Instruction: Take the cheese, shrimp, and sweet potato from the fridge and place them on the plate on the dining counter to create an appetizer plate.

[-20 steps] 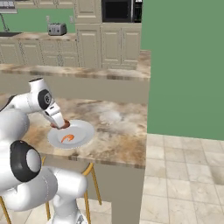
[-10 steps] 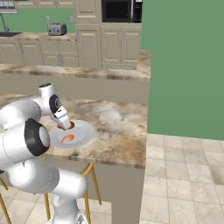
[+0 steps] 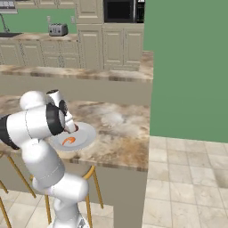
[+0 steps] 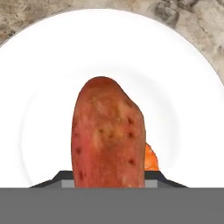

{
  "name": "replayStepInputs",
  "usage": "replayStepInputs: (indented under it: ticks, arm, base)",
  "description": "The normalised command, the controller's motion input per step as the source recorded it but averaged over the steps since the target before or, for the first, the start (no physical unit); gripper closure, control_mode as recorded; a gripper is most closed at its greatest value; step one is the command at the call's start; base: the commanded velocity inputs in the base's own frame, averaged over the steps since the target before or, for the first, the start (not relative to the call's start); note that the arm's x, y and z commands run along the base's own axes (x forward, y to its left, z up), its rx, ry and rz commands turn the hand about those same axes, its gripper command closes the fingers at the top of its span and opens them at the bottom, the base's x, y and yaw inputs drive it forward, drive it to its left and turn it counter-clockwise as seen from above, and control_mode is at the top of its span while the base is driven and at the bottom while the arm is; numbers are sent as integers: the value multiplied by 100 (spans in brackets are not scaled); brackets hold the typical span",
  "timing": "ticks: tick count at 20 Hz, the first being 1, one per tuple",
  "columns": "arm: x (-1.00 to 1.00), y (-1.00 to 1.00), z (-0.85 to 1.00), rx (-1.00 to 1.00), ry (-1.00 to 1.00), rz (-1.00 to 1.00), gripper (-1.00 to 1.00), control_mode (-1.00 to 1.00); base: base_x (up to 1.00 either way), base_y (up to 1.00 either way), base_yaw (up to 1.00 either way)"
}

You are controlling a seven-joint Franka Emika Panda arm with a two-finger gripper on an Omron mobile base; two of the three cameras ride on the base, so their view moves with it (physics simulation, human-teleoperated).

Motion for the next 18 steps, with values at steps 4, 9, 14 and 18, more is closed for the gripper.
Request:
replayStepInputs:
  ticks: [4, 9, 14, 18]
  arm:
    - [41, 23, -39, 0, 0, 0, 100, -100]
    - [28, 18, -36, 0, 0, 0, 100, -100]
    - [-1, -2, -12, 0, 0, -1, -100, -100]
    - [-49, -28, 25, 0, -1, -4, -100, -100]
  base:
    - [0, 0, 0]
    - [0, 0, 0]
    - [0, 0, 0]
    - [0, 0, 0]
